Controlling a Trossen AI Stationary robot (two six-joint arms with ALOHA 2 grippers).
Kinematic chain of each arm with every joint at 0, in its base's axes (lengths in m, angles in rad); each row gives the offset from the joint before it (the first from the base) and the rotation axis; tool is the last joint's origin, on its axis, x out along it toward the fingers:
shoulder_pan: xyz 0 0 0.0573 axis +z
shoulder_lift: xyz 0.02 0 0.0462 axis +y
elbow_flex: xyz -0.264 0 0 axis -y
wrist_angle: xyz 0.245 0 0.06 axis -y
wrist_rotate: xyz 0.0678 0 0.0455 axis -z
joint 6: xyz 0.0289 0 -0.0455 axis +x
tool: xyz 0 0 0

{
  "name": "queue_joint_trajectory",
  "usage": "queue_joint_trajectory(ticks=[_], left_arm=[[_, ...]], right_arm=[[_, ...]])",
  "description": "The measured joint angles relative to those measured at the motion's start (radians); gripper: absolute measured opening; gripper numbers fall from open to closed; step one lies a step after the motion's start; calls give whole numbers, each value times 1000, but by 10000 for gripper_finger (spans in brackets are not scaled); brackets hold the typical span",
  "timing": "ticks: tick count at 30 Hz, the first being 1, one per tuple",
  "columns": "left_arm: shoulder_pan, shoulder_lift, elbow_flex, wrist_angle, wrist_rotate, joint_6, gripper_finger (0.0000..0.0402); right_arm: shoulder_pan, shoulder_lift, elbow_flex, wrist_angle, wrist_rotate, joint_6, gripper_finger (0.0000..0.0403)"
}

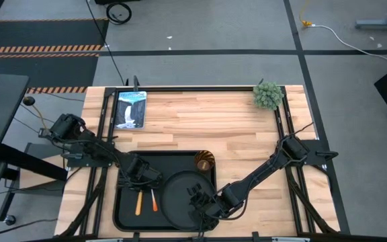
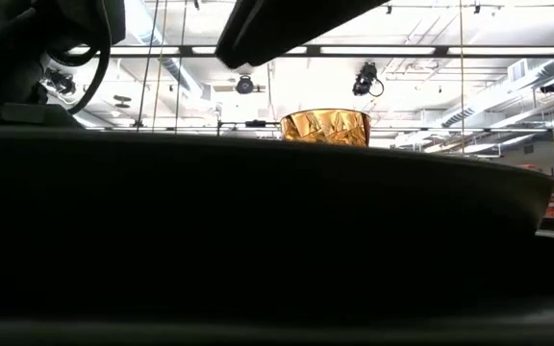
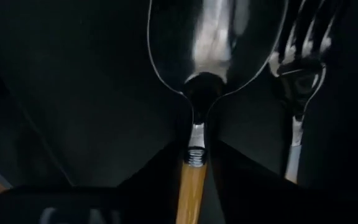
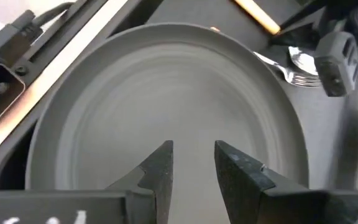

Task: Pick and place plate/cup/fork/spoon on tray
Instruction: Put the yellow spoon to the left of the orange fork on the black tray, then adjust the orange fork on the black tray

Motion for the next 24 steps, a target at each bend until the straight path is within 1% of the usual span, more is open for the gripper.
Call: queue_joint_trajectory(ticks=[2,8,12,15,18,20,24], left_arm=[[0,-1,0,0,-16,4,111],[0,-1,17,-14,-50,118,157],[0,-2,47,-22,-111,175,170],[5,-2,67,-24,-120,222,171],[9,-2,88,-66,-131,254,171],[9,-2,107,-111,-144,273,172],[9,-2,137,-174,-190,305,172]], right_arm=[[15,-2,0,-9,32,3,122],[44,-43,0,-57,32,0,112],[49,-95,0,-117,52,31,103],[53,-141,-14,-152,81,58,98],[59,-201,-92,-123,110,76,97],[59,-251,-164,-88,110,97,97],[62,-371,-331,-44,128,189,96]])
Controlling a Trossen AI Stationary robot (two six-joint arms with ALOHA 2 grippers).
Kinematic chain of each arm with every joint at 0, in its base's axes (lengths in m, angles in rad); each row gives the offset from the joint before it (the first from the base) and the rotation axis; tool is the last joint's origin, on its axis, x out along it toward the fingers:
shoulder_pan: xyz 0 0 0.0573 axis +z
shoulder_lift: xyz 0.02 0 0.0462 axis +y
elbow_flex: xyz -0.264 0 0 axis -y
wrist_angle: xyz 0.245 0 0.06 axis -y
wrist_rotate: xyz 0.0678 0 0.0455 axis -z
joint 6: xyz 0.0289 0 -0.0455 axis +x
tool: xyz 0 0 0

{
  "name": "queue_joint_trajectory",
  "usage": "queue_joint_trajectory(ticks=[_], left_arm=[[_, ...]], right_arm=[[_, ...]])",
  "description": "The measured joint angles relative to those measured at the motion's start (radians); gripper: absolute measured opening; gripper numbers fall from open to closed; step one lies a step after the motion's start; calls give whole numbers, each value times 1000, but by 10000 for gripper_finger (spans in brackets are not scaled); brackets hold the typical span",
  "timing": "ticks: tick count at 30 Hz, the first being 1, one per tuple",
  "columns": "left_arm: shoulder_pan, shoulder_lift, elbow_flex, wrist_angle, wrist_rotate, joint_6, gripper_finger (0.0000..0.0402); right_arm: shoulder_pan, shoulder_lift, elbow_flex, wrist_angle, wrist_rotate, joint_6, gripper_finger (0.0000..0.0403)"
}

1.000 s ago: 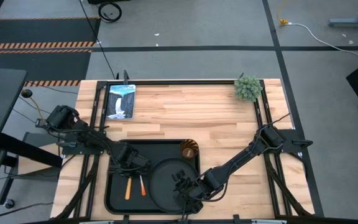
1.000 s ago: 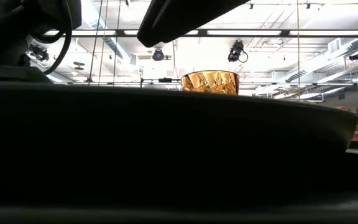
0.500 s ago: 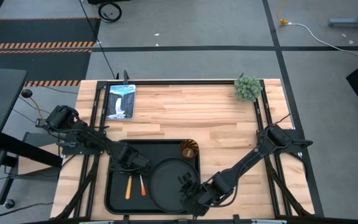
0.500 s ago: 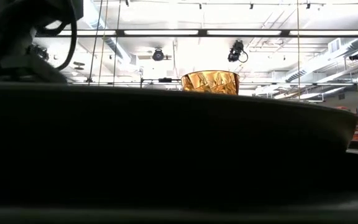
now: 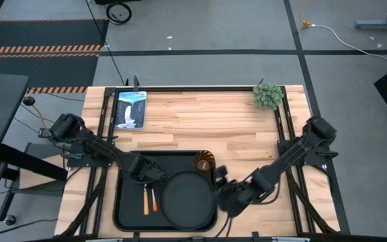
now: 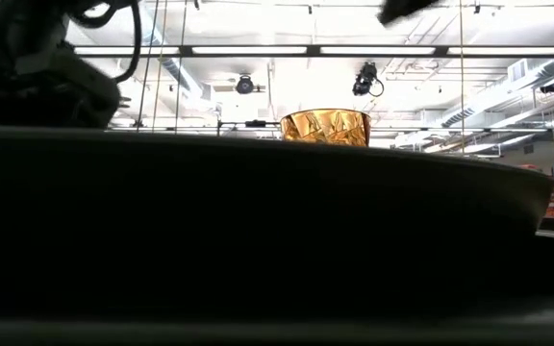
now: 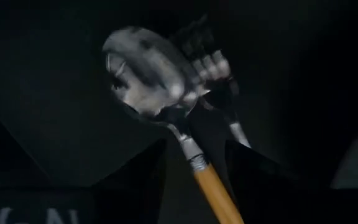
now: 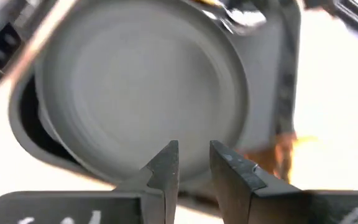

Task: Pick and place plate/cup/fork/spoon on tray
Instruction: Adjust the orange fork on the black tray

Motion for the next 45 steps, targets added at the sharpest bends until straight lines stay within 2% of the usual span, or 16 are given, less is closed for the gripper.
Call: queue_joint_trajectory(ticks=[4,7,9,12,17,27,38,45], left_arm=[[0,0,28,-14,-96,87,172],[0,0,30,-2,-160,101,172],[0,0,30,1,-160,98,172],[-6,0,30,22,-107,101,172],[-39,9,30,62,-92,143,172],[-68,25,31,138,-148,42,172],[-66,105,29,152,-106,-41,172],[-59,106,29,173,-115,14,172]], right_arm=[[25,-139,-167,31,60,104,96],[55,-247,-268,62,68,171,96],[84,-315,-326,76,73,215,96],[139,-407,-400,115,91,285,96],[235,-499,-487,135,145,372,96],[376,-544,-511,136,254,393,96],[388,-544,-510,133,270,402,96],[388,-544,-510,134,273,395,96]])
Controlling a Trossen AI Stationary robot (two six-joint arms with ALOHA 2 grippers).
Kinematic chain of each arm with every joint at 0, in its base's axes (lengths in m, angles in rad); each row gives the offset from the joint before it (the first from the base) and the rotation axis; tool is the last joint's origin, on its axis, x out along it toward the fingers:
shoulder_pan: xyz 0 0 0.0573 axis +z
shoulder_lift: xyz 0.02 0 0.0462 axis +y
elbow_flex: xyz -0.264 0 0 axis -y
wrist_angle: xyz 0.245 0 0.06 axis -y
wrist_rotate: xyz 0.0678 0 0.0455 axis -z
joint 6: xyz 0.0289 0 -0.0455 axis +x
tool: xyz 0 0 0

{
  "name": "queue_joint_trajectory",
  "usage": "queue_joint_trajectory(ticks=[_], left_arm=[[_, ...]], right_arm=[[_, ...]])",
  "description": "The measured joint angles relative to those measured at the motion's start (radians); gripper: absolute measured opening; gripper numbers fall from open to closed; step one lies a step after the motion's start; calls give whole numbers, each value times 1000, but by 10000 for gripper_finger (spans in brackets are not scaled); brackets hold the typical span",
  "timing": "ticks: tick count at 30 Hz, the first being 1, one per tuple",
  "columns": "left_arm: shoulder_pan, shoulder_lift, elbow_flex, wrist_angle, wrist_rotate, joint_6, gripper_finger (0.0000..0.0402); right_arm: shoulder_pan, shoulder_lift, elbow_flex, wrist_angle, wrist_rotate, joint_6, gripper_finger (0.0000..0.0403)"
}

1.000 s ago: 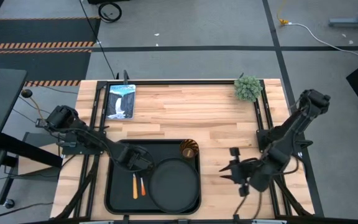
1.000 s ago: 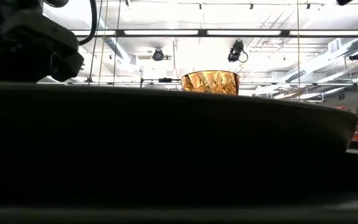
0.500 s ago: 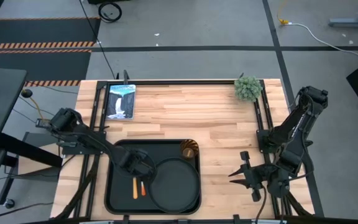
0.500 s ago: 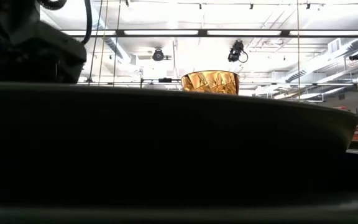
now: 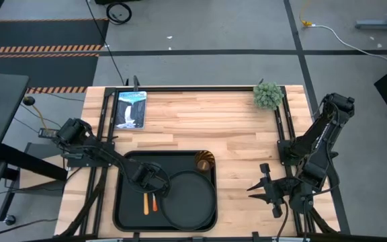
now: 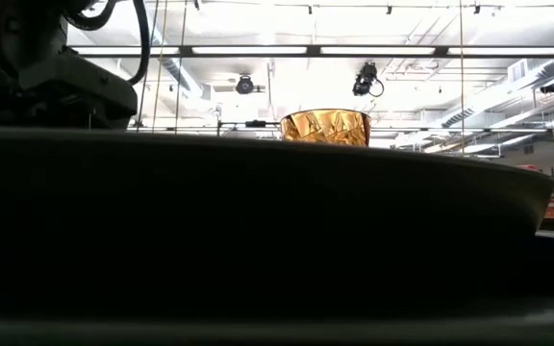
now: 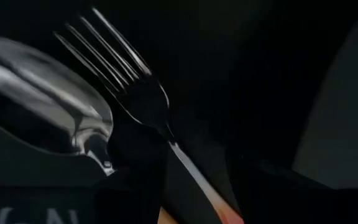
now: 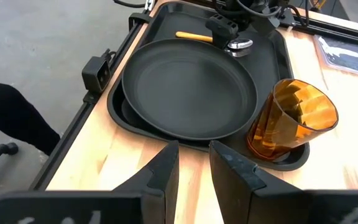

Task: Pick and place plate/cup/fork/spoon on tray
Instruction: Adjust the orange fork on the black tray, then return to Home Position

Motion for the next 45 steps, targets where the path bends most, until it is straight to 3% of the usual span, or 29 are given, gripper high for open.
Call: queue_joint_trajectory(ticks=[12,23,34,41,45], left_arm=[[0,0,0,5,-9,34,172],[0,0,0,19,-41,84,172],[4,-20,1,16,-52,138,172],[38,-104,1,4,-154,301,172],[69,-142,2,0,-278,442,172]], right_arm=[[6,-6,0,-24,3,-15,96],[108,-136,-4,-248,212,108,96],[105,-310,-250,-117,223,155,89],[72,-499,-426,83,185,37,62],[18,-606,-520,153,171,-8,38]])
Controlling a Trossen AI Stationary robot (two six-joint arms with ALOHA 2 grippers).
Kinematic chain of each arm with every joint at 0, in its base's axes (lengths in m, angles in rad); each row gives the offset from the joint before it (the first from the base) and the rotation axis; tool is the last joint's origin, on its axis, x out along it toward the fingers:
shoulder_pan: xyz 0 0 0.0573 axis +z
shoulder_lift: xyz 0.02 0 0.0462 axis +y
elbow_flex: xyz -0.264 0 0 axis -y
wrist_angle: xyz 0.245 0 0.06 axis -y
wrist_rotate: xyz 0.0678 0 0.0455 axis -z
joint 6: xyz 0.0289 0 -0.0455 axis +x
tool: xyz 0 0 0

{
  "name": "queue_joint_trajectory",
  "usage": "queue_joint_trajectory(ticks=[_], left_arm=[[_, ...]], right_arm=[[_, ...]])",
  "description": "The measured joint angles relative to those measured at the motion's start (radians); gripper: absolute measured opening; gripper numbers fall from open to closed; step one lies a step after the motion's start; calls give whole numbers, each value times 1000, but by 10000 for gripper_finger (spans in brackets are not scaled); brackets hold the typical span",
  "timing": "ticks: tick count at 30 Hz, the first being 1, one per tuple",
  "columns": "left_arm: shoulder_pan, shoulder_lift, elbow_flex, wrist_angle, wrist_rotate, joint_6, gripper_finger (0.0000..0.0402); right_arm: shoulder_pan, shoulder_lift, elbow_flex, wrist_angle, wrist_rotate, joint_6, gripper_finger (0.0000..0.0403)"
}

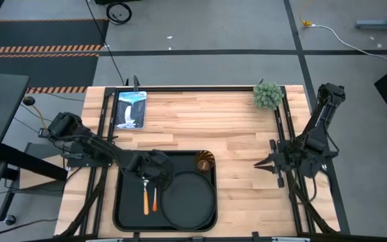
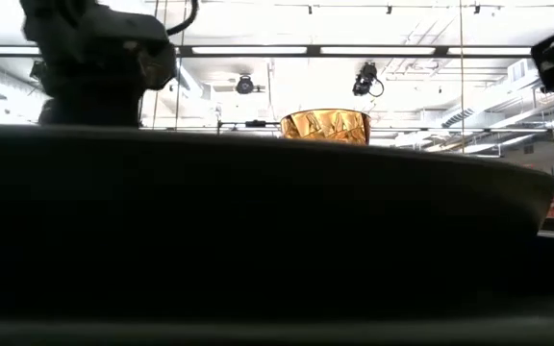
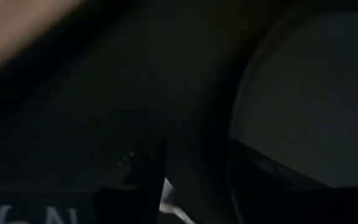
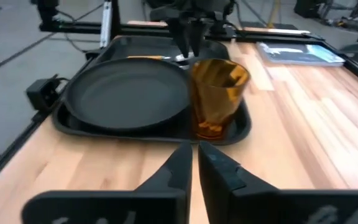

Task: Pick and place plate/cup/fork/spoon on tray
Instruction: Return to Home Position

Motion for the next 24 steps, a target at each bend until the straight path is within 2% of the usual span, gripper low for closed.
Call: queue_joint_trajectory(ticks=[2,4,8,13,15,19,24], left_arm=[[17,-3,0,-3,-42,64,172],[37,-3,0,-7,-42,137,172],[83,-3,0,28,-65,360,172],[137,-3,0,222,-181,673,172],[152,-3,0,329,-178,770,172],[162,-42,-1,469,-100,919,172],[144,-154,0,446,-84,996,172]], right_arm=[[-27,-44,-41,32,-3,-23,27],[-57,-81,-74,57,-23,-35,16],[-122,-139,-130,100,-48,-39,5],[-227,-177,-174,119,-53,-23,8],[-275,-186,-184,120,-75,-29,8],[-375,-202,-216,153,-136,-48,5],[-498,-219,-275,236,-184,-53,5]])
